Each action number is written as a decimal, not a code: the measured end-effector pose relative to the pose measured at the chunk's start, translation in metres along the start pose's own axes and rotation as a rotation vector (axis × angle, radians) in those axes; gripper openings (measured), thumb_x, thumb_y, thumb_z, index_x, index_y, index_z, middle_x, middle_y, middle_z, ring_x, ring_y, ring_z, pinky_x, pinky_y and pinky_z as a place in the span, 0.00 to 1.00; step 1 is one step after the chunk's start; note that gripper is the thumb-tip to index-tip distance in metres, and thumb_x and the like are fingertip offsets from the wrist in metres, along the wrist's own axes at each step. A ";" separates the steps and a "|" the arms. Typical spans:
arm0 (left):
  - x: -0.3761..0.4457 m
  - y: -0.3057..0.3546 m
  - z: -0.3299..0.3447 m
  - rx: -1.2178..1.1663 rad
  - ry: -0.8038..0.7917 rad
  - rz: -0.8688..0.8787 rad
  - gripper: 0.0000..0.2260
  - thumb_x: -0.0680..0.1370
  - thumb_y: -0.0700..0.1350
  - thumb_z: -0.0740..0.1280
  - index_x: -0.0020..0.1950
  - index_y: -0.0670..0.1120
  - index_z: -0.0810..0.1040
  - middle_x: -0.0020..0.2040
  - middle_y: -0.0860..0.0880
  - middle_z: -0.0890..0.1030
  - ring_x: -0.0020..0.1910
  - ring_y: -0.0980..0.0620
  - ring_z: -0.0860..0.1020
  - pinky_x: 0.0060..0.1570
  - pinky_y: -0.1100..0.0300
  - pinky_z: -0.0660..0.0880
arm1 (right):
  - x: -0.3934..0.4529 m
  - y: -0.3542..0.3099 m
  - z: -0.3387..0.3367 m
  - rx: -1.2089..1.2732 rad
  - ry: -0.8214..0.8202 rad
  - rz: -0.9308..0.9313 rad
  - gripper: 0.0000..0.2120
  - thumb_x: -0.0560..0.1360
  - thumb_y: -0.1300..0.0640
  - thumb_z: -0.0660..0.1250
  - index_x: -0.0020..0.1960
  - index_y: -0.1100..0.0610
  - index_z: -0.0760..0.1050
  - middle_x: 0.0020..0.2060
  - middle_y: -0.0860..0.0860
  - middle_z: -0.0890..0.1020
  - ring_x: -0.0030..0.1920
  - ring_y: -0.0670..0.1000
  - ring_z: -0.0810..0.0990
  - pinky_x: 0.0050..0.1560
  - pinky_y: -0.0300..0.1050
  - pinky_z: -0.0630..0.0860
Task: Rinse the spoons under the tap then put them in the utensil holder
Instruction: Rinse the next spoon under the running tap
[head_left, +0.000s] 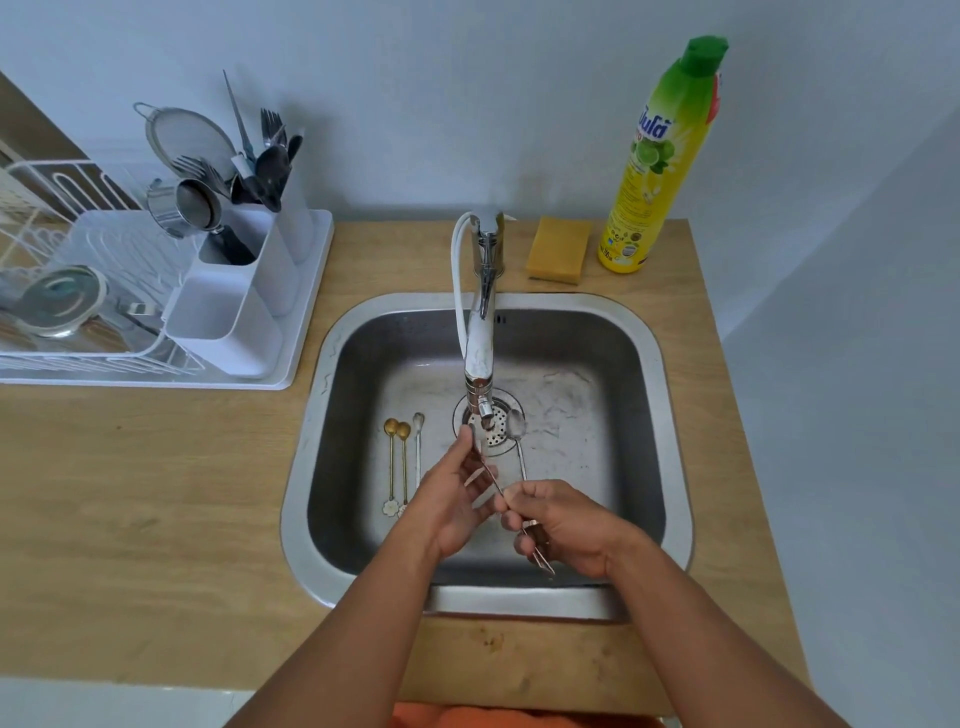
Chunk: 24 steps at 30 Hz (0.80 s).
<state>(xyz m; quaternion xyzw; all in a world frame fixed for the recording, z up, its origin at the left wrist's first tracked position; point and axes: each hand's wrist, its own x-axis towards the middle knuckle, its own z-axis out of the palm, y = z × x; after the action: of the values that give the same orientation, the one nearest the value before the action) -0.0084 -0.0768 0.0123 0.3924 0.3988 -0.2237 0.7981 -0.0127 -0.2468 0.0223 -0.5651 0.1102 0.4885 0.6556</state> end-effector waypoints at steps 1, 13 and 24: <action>0.002 0.001 0.003 -0.001 0.045 0.011 0.14 0.76 0.62 0.72 0.45 0.53 0.86 0.36 0.54 0.82 0.46 0.52 0.79 0.44 0.51 0.77 | -0.001 0.000 -0.001 0.002 -0.009 0.000 0.08 0.85 0.55 0.63 0.49 0.54 0.79 0.34 0.48 0.78 0.29 0.47 0.75 0.30 0.39 0.67; -0.025 0.014 0.010 0.662 0.188 0.230 0.19 0.86 0.59 0.57 0.51 0.53 0.85 0.41 0.56 0.89 0.41 0.60 0.86 0.54 0.52 0.77 | 0.025 -0.019 0.025 0.072 0.212 -0.195 0.09 0.84 0.54 0.65 0.52 0.54 0.83 0.42 0.49 0.87 0.40 0.45 0.83 0.40 0.42 0.69; -0.049 -0.019 -0.002 0.651 0.183 0.369 0.15 0.85 0.43 0.67 0.44 0.58 0.86 0.38 0.58 0.88 0.39 0.60 0.84 0.42 0.65 0.82 | 0.046 -0.023 0.035 0.083 0.419 -0.218 0.09 0.82 0.56 0.68 0.49 0.56 0.87 0.40 0.49 0.85 0.36 0.44 0.81 0.32 0.40 0.77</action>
<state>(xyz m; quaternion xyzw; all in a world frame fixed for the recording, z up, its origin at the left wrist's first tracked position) -0.0504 -0.0845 0.0425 0.7089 0.2990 -0.1555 0.6196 0.0137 -0.1908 0.0170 -0.6352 0.2024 0.2817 0.6901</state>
